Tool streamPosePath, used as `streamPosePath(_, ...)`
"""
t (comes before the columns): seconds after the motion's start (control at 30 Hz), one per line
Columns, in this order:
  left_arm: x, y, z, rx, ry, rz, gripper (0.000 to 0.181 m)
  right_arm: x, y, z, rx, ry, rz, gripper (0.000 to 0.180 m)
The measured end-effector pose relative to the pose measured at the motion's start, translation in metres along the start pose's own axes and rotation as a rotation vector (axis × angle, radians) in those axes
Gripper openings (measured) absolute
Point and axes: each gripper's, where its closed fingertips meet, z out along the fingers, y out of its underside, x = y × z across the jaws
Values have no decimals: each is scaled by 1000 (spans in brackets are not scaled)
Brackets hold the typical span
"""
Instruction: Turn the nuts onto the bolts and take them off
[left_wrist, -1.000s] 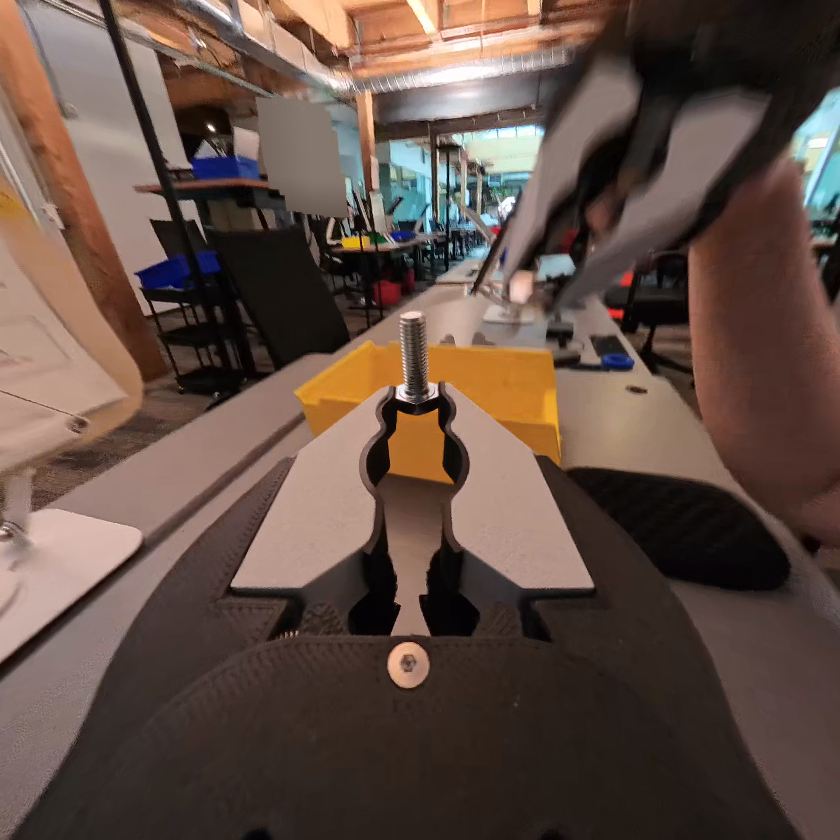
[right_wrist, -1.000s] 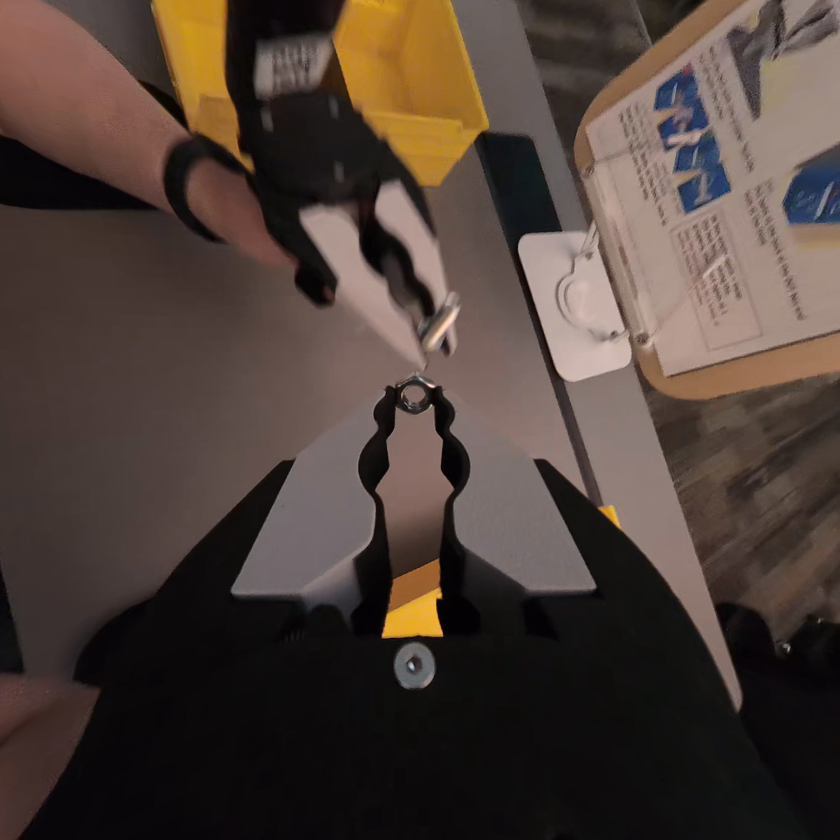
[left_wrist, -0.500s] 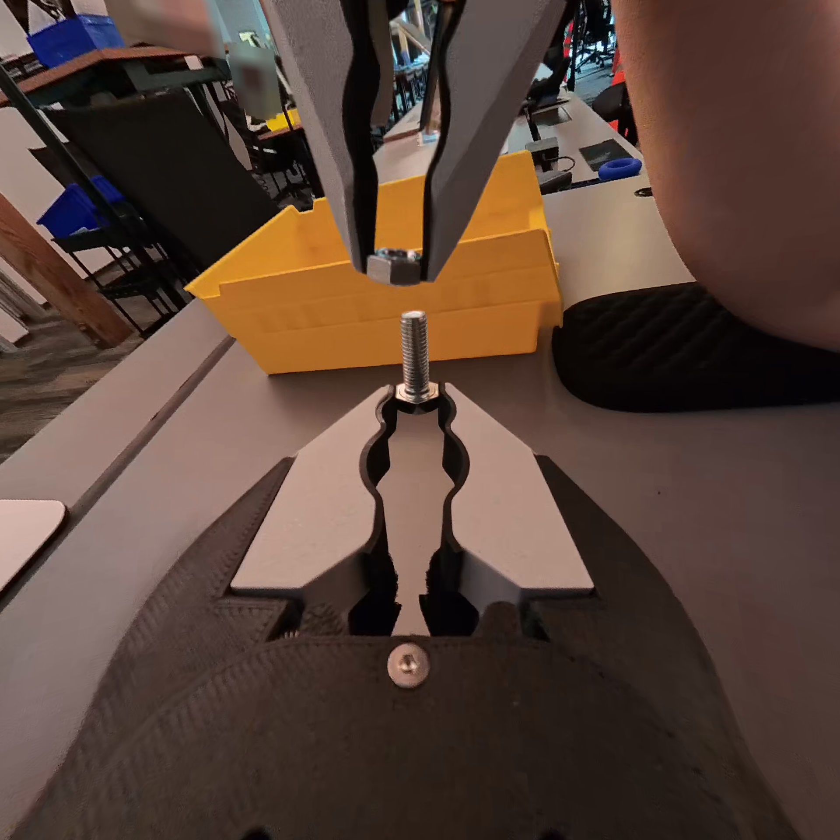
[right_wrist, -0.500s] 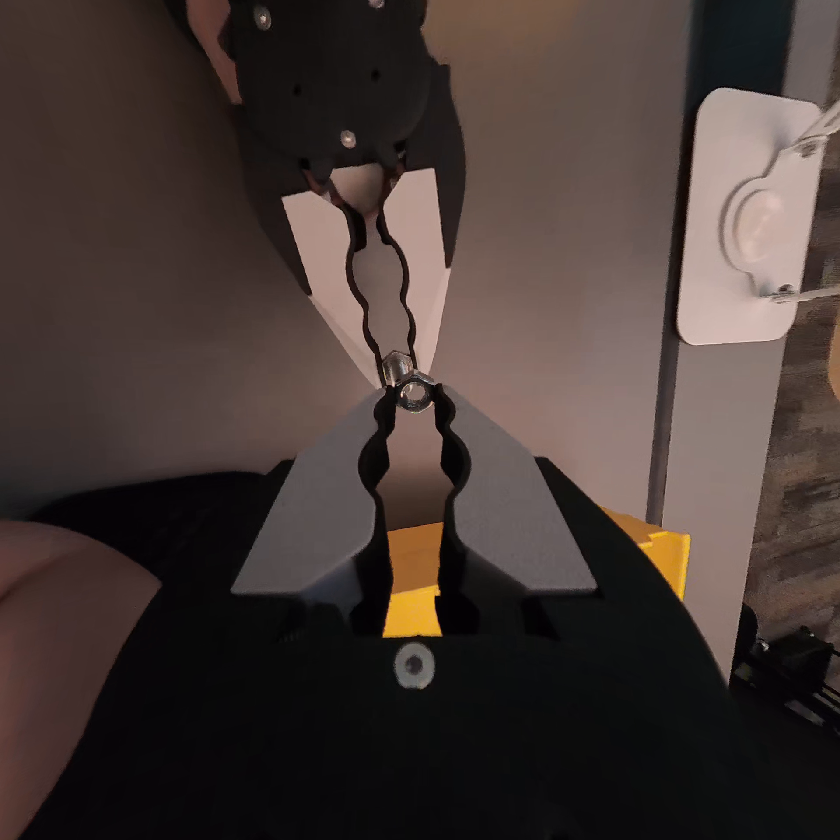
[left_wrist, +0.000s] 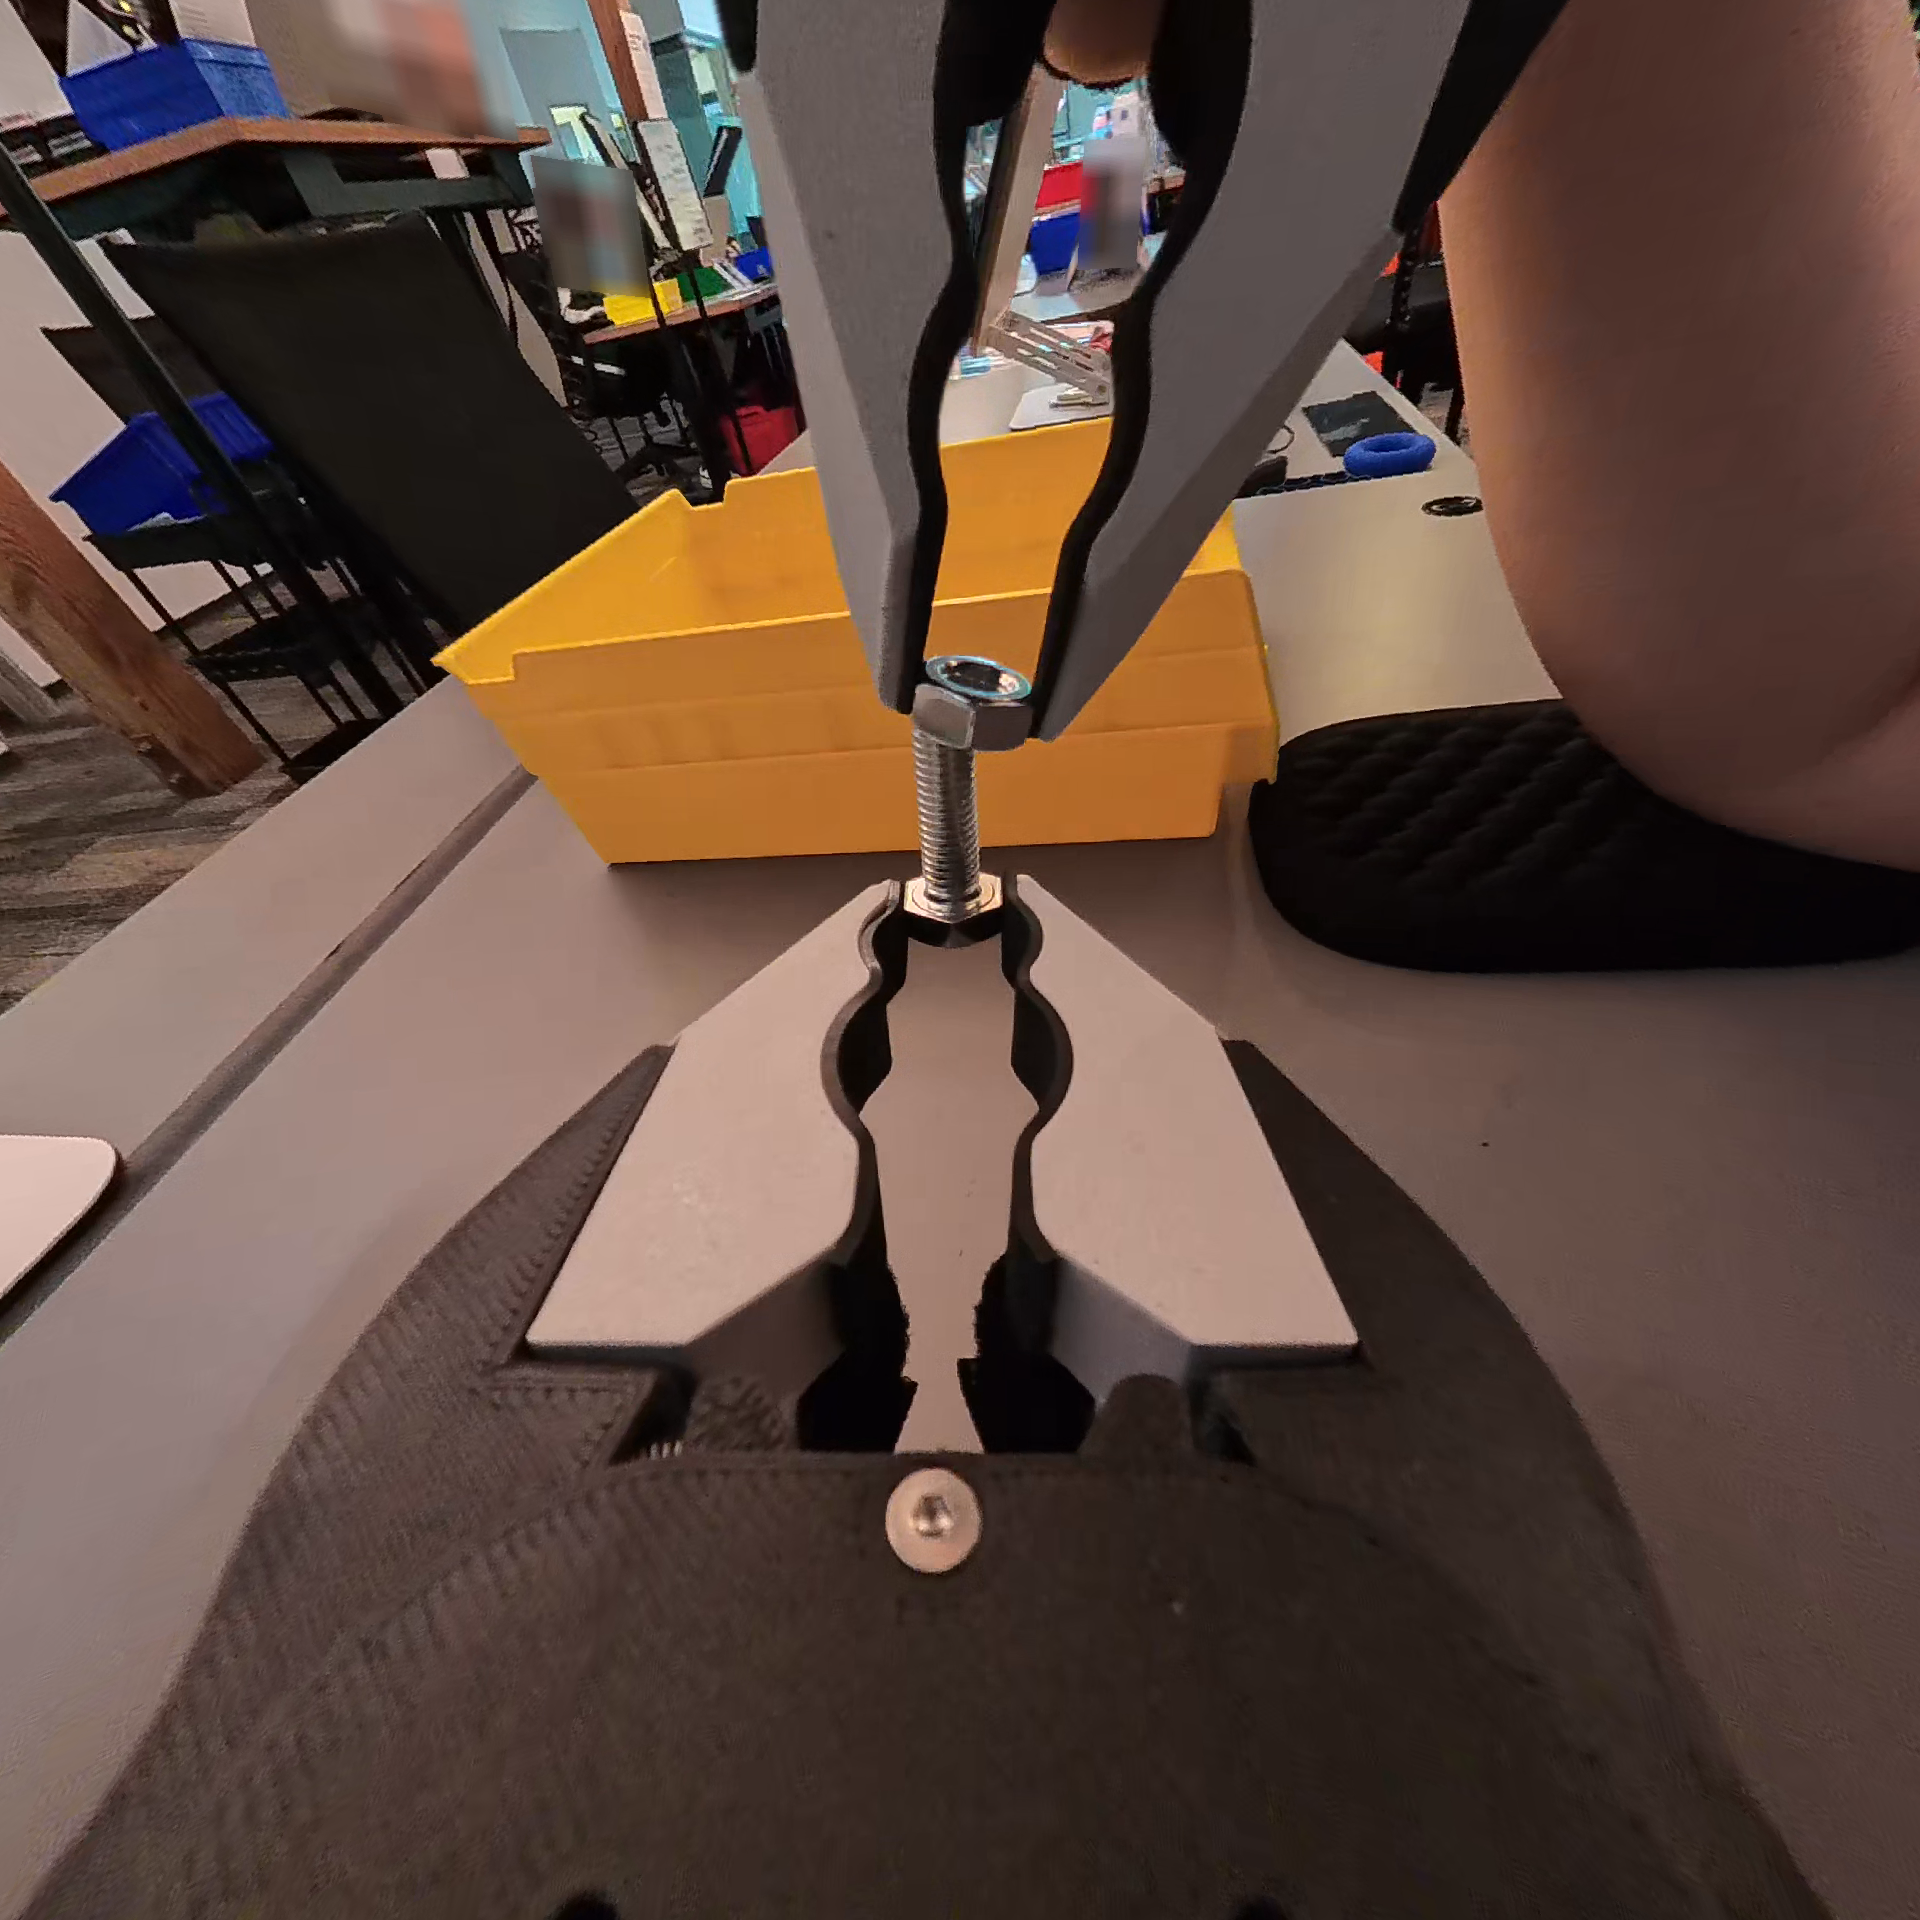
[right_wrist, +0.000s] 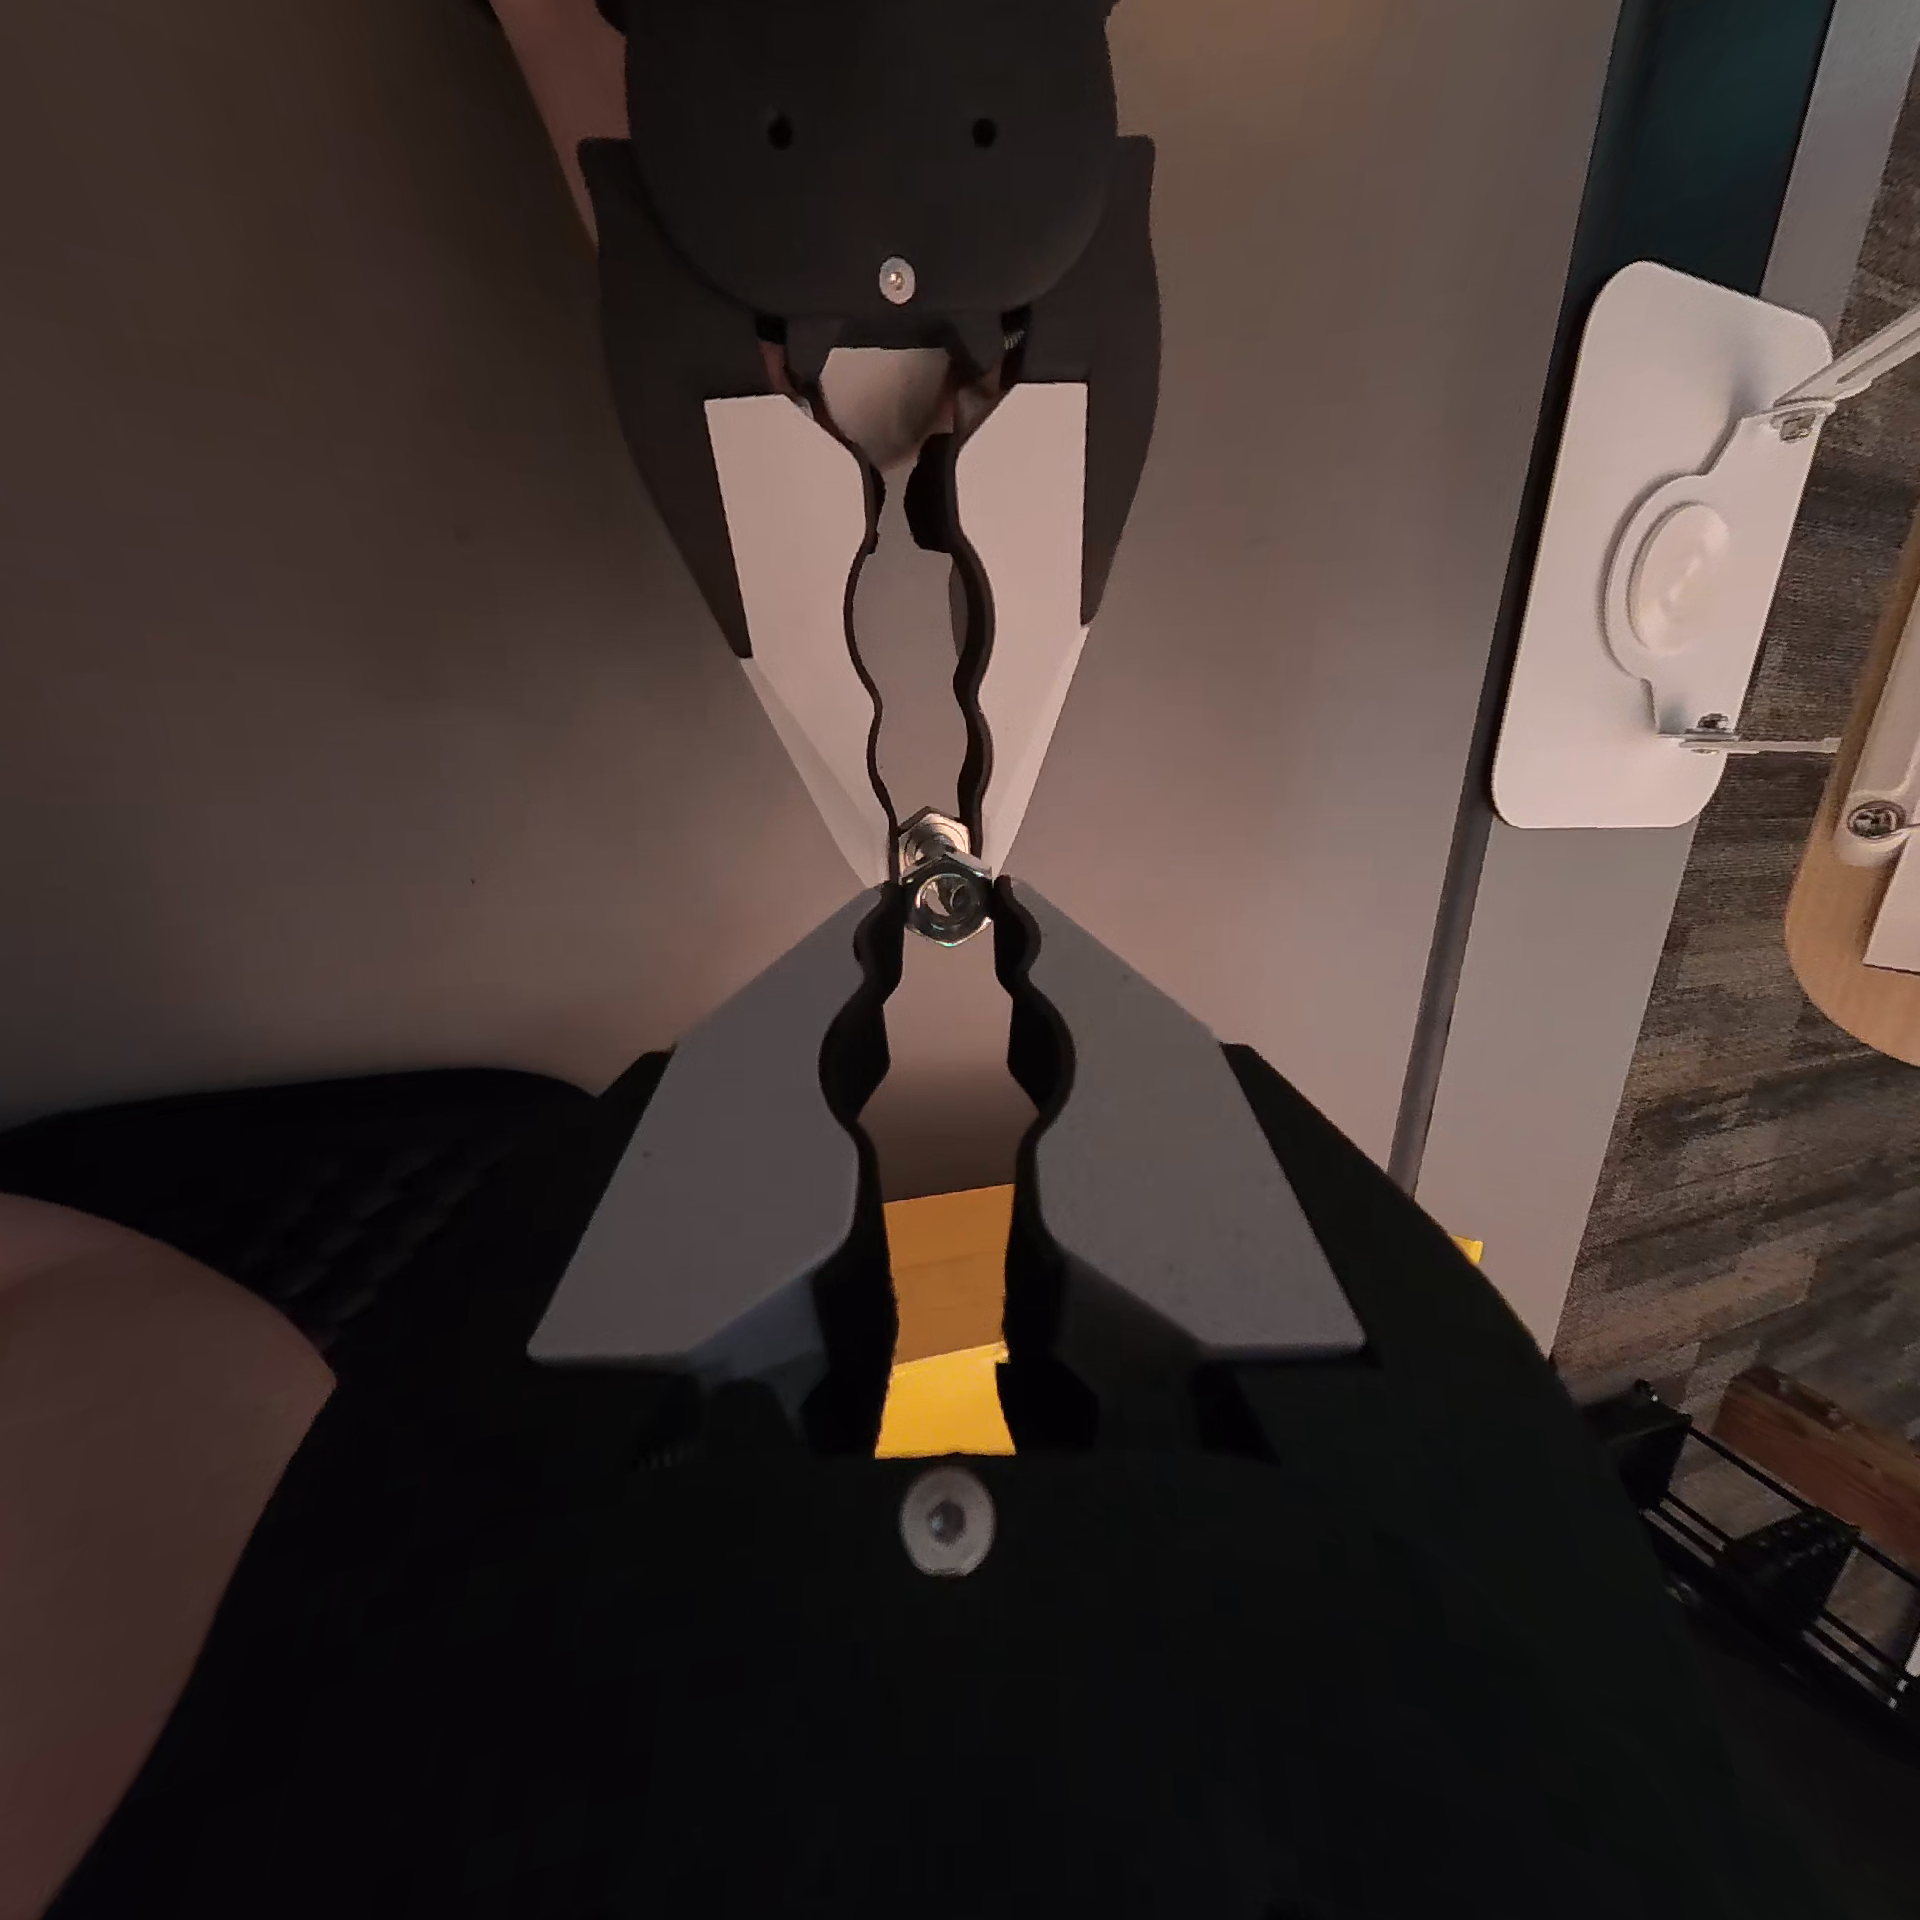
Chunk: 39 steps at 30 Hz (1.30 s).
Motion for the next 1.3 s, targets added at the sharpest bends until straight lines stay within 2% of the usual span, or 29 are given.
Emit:
streamPosePath(0.03, 0, 0, 0, 1, 6, -6, 16, 0, -1, 0, 4, 4, -4, 17)
streamPosePath(0.37, 1, -5, -2, 15, 6, 12, 16, 3, -3, -5, 15, 43, -38, 17)
streamPosePath(0.8, 6, -6, -3, 17, 13, 78, 16, -5, -3, -6, 38, 1, -51, 17)
streamPosePath(1.3, 25, 3, 0, -72, 78, 210, 16, -27, 4, -3, -4, -52, -144, 17)
